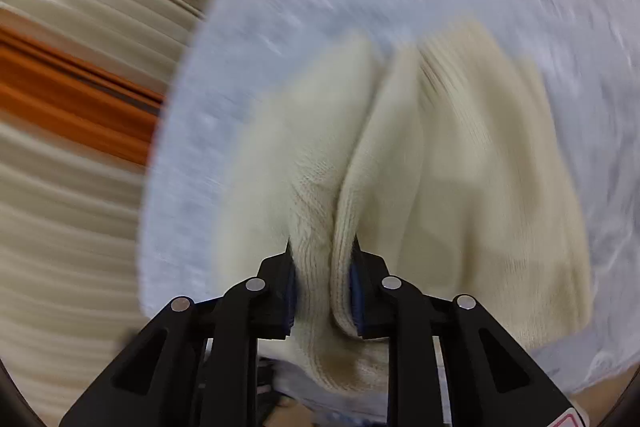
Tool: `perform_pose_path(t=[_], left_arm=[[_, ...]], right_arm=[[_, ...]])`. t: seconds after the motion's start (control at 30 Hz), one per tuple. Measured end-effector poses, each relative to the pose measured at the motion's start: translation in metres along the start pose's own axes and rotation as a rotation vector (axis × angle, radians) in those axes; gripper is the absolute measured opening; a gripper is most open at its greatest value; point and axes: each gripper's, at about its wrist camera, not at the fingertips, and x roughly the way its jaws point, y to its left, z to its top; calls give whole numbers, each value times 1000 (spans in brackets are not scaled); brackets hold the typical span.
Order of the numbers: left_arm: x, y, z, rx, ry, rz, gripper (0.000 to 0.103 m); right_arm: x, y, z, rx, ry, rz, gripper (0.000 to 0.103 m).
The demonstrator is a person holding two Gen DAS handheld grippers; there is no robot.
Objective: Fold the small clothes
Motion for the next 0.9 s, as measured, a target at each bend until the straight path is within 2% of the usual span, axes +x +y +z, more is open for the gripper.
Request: perform_pose_path(t=[0.07,0.13,0.17,0.2,0.23,0.3,0.37,0.4,0.5,0.57,0.7,0.73,0.77,0.8,0.83,0.9], left_arm=[[-4,-1,0,-14,-7,-24,22],[-5,-5,0,-12,-6,-49,21],[-3,-9,1,-10,5,-50,21],[1,-12,1,-10,18,-42,21],[5,-14,0,-11,29,-32,21],[17,-15,-3,-16,57,-24,21],[21,-20,-6,5,63,4,21],[20,-22,-7,23,58,18,21],[17,-31,-7,81,60,60,21],[11,-34,-5,97,68,79,22],[-16,-44,-10,142,32,88,24],[-25,-47,-13,163,8,98,24],[-36,-52,-16,188,-18,112,27],[-44,-55,-16,194,-37,110,33],[-51,-56,-13,187,-63,99,35],[-69,-62,-3,142,-123,71,37]], right_arm=[[-36,11,4,-35,-75,53,19],[-69,9,-2,-101,-162,16,18],[-72,-9,-7,-95,-170,-30,18],[-67,-25,-9,-71,-154,-71,18],[-49,-57,-13,-3,-106,-137,18],[-15,-105,-24,106,-22,-205,17],[-11,-126,-32,182,-41,-129,18],[-14,-125,-31,188,-46,-125,18],[-14,-104,-29,92,-34,-210,23],[-23,-90,-33,32,-54,-275,34],[-68,-73,-43,-31,-190,-379,38],[-80,-67,-45,-42,-214,-358,29],[-83,-62,-45,-44,-217,-318,12],[-85,-57,-42,-48,-211,-274,4],[-83,-48,-39,-70,-197,-238,2],[-75,-34,-28,-116,-190,-230,2]])
